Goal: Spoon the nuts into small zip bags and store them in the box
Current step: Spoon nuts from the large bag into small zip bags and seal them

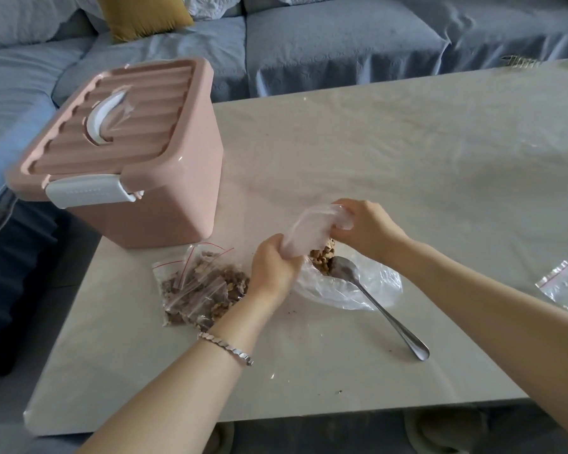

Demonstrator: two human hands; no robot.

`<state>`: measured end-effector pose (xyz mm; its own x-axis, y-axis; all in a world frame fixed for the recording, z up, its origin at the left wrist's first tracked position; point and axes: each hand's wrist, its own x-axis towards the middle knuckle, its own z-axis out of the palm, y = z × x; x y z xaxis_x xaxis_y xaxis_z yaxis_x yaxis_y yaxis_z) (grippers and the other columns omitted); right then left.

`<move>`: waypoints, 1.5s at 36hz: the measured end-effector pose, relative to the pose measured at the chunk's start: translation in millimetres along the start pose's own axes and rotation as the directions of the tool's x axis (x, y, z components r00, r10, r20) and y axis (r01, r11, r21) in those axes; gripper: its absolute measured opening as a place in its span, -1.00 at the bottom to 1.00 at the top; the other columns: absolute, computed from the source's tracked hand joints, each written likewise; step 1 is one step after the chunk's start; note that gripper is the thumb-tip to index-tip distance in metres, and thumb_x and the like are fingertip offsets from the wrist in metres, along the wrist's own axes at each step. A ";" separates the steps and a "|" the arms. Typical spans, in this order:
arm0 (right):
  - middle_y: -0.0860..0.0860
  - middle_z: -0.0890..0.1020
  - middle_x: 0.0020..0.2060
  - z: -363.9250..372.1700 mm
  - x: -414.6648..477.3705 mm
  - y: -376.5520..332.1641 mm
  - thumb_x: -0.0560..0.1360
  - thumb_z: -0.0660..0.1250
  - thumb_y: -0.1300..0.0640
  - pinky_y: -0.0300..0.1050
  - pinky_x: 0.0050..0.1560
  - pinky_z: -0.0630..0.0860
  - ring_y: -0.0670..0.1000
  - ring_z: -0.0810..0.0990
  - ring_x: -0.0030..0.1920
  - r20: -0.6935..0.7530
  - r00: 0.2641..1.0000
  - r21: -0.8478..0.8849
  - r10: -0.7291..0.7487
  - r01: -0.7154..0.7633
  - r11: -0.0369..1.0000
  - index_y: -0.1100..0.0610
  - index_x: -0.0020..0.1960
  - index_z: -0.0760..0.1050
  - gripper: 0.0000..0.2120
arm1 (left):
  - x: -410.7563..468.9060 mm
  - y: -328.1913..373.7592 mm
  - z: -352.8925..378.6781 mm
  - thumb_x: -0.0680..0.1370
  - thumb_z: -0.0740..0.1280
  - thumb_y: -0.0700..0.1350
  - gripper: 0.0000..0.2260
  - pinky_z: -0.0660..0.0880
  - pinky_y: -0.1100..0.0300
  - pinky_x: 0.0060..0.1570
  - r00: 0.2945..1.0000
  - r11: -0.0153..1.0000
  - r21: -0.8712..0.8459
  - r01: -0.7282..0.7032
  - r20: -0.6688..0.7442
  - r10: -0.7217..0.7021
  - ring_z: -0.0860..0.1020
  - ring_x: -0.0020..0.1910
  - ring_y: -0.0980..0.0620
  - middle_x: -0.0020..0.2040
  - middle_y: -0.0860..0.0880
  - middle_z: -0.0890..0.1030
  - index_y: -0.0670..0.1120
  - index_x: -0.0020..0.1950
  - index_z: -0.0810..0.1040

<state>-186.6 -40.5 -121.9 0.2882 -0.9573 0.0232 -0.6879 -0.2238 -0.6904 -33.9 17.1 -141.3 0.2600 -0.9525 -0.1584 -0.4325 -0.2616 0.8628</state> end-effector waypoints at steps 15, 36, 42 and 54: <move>0.06 0.50 -0.27 -0.1 2.9 4.3 0.42 0.30 0.26 -0.02 -0.22 0.40 0.12 0.42 -0.22 -0.137 0.989 -0.018 0.056 -0.059 0.998 0.25 -0.13 0.50 -0.95 | -11.6 -0.3 -1.8 0.52 0.28 -0.18 -0.49 0.42 0.16 -0.19 0.948 0.917 0.238 -0.319 0.095 0.305 0.53 -0.10 -0.07 0.08 -0.06 0.48 0.04 0.38 0.13; 0.06 0.48 0.21 -49.3 -58.3 62.5 0.54 0.22 -0.03 -0.06 0.29 0.19 0.10 0.35 0.30 -0.219 0.966 -0.339 0.139 -0.208 0.917 0.12 0.23 0.47 -0.67 | -6.0 12.2 10.0 0.48 0.30 -0.18 -0.61 0.32 0.00 0.21 0.968 0.672 0.703 -0.234 0.104 0.228 0.31 0.32 -0.22 0.47 -0.21 0.13 -0.14 0.30 0.38; 0.17 0.38 0.25 -103.7 -108.1 114.9 0.48 0.30 -0.02 0.02 0.25 0.27 0.20 0.30 0.29 -0.274 0.811 -0.513 0.517 -0.578 0.634 0.11 0.33 0.31 -0.52 | -21.7 24.8 24.8 0.30 0.33 -0.30 -0.82 0.28 -0.11 0.25 0.742 0.602 0.545 -0.584 0.057 0.668 0.39 0.23 -0.31 0.22 -0.30 0.45 -0.19 -0.12 0.58; 0.18 0.59 -0.02 -103.0 -130.7 144.2 0.41 0.35 0.19 -0.05 -0.06 0.44 0.22 0.53 0.00 -0.319 0.733 -0.321 0.601 -0.680 0.659 0.19 0.16 0.44 -0.67 | -48.6 36.9 25.6 0.50 0.31 -0.22 -0.92 0.37 0.43 -0.25 0.839 0.773 0.335 -0.539 0.289 0.460 0.48 -0.26 0.21 -0.14 0.08 0.59 -0.09 -0.09 0.58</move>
<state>-392.0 33.5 -150.0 -0.4147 -0.8945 -0.1667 -0.8631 0.4447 -0.2393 -84.5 49.7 -114.1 -0.2302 -0.9650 0.1254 -0.7637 0.2590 0.5913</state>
